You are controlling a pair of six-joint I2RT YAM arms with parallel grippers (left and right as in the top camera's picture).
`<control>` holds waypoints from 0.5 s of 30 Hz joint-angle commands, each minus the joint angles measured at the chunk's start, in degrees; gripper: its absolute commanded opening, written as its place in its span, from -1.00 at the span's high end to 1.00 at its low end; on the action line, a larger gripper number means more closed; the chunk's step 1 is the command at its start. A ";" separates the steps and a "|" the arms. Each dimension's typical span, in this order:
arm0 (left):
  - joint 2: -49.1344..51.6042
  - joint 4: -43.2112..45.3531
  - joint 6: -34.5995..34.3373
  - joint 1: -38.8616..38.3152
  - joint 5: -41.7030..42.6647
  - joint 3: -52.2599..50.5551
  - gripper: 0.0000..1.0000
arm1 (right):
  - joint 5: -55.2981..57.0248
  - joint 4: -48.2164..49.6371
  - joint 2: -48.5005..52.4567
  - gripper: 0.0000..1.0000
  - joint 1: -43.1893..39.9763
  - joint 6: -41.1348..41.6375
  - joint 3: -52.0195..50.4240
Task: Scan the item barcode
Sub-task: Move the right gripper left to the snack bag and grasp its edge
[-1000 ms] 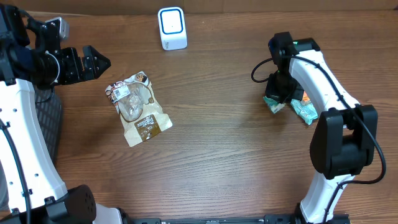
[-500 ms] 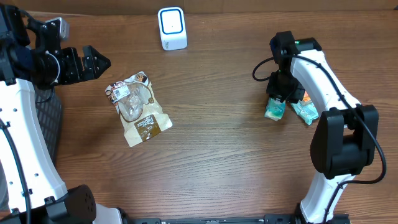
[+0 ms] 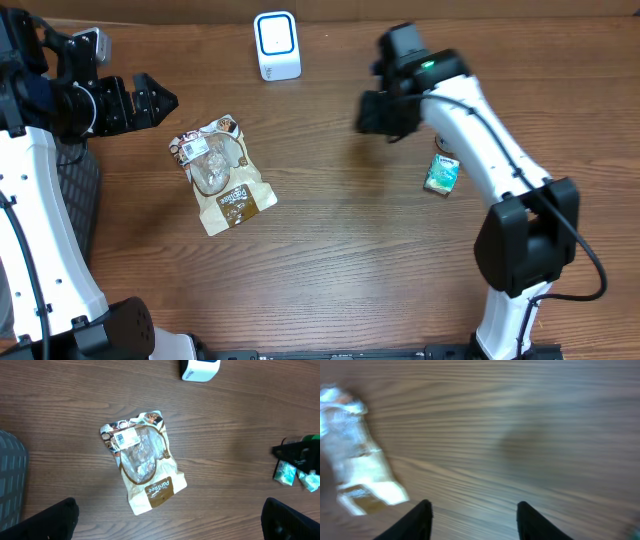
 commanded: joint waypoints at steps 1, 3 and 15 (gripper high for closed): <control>-0.61 0.09 1.14 0.04 0.57 0.72 -0.99 | -5.09 5.01 -0.02 -0.11 4.48 0.50 -3.41; -0.61 0.09 1.14 0.04 0.57 0.72 -0.99 | -5.11 8.85 0.44 -0.12 6.51 1.01 -4.94; -0.61 0.09 1.14 0.04 0.57 0.72 -0.99 | -5.09 22.99 8.15 -0.12 15.02 1.01 -5.57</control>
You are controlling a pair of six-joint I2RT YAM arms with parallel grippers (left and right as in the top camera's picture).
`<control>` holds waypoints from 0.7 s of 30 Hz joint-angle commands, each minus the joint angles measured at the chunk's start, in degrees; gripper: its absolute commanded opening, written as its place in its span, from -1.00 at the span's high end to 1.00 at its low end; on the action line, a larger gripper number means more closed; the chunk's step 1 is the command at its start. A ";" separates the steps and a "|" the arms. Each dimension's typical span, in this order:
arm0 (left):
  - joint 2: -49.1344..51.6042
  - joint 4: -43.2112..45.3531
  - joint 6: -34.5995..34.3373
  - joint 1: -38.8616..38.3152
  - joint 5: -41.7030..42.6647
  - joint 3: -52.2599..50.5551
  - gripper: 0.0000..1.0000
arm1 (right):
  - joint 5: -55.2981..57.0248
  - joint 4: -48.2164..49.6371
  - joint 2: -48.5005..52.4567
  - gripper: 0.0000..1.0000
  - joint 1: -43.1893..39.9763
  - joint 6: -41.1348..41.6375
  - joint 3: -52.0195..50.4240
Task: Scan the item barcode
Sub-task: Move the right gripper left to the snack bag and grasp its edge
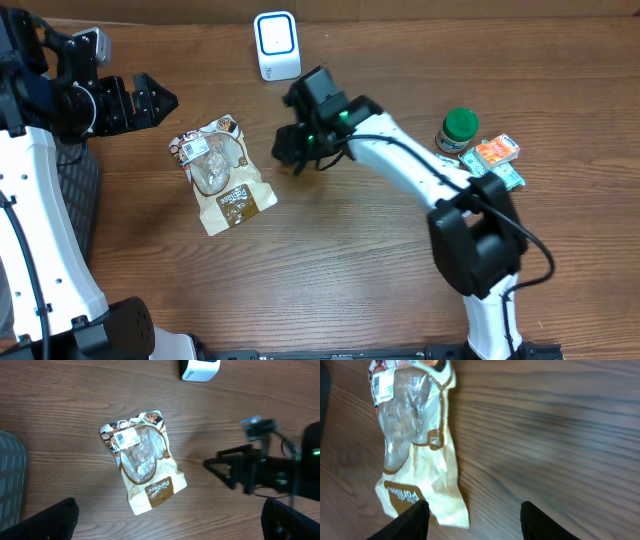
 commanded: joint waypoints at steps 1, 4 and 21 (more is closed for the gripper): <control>-0.61 0.09 1.14 0.04 0.57 0.72 -0.99 | -0.50 2.80 1.64 -0.11 1.62 0.04 -0.35; -0.61 0.09 1.11 0.04 0.57 0.72 -0.99 | -0.50 6.19 3.50 -0.12 2.58 -0.52 -0.37; -0.59 2.69 -3.74 0.04 1.66 0.72 -0.99 | -2.47 10.60 6.25 -0.02 2.97 -1.53 -0.37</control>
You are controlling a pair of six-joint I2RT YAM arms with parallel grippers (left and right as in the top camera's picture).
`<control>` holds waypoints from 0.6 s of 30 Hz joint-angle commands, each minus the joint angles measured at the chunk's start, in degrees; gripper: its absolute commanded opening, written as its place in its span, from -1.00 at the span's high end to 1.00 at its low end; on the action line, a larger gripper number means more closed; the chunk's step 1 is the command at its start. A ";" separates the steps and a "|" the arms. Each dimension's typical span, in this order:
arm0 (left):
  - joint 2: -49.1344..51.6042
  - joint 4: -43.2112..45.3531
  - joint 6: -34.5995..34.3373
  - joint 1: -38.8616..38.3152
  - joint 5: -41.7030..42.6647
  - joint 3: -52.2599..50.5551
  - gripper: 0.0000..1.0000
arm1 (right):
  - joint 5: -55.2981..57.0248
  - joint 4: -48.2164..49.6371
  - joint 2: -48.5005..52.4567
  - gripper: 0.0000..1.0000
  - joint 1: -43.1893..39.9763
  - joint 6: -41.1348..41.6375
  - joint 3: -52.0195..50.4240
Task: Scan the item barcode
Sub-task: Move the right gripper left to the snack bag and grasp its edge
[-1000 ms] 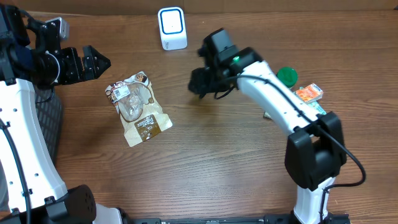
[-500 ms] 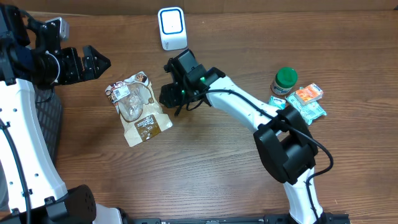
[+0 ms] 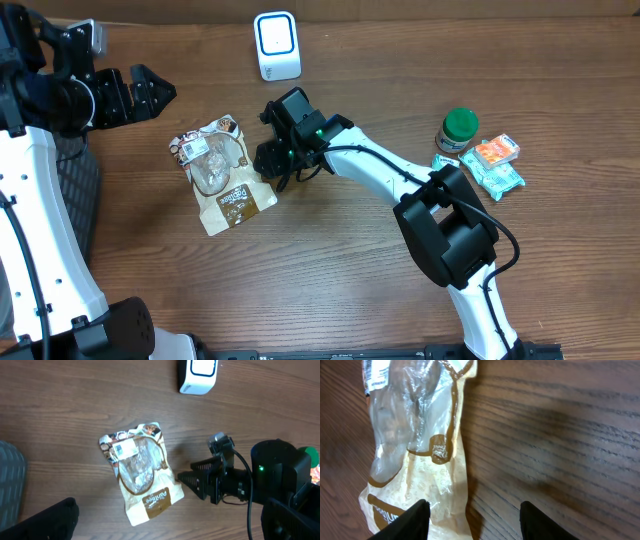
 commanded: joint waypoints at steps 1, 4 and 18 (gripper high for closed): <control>-0.39 -0.24 -1.57 0.02 0.96 0.74 -1.00 | -1.36 2.89 0.35 0.00 0.39 -0.24 -0.13; 0.37 -0.28 -1.62 -0.02 1.01 0.74 -0.83 | -1.46 5.99 2.05 0.03 1.01 1.60 -0.13; 2.23 -0.55 -1.62 -0.33 0.35 0.09 -0.78 | -4.11 7.06 5.64 -0.01 3.50 1.01 -0.13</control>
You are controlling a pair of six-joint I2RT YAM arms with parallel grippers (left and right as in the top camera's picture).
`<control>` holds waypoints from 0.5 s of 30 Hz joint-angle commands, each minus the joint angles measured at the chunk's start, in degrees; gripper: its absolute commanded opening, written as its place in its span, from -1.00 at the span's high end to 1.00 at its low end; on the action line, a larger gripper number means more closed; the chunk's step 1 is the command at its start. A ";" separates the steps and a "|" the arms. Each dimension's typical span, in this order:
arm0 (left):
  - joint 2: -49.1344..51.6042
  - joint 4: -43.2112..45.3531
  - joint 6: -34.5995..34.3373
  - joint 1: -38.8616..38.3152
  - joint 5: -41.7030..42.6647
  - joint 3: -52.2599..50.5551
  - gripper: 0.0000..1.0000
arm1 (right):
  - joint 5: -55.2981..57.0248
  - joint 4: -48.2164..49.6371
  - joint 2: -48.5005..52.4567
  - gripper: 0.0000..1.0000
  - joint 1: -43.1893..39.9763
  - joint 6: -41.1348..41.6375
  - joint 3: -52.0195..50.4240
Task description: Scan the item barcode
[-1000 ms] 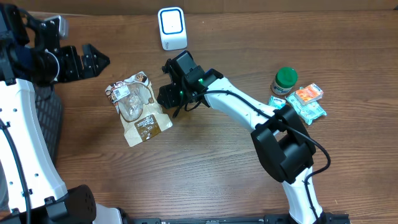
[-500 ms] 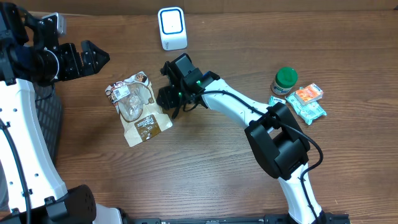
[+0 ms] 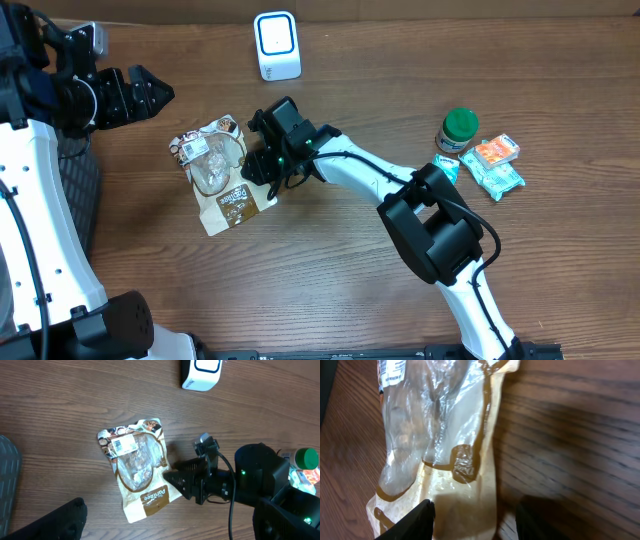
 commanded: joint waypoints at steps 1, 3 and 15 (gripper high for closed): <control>0.96 -0.22 -0.35 -0.31 0.37 0.09 -0.77 | -0.52 0.70 2.10 -0.01 1.42 -0.74 -0.11; 1.25 -0.50 -0.35 -0.33 0.39 0.07 -0.77 | 0.76 0.83 2.71 0.00 1.79 -0.70 -0.11; 2.21 -1.92 -0.33 -1.81 -0.28 -0.22 -0.42 | 13.79 -5.84 3.32 0.92 1.70 5.18 0.07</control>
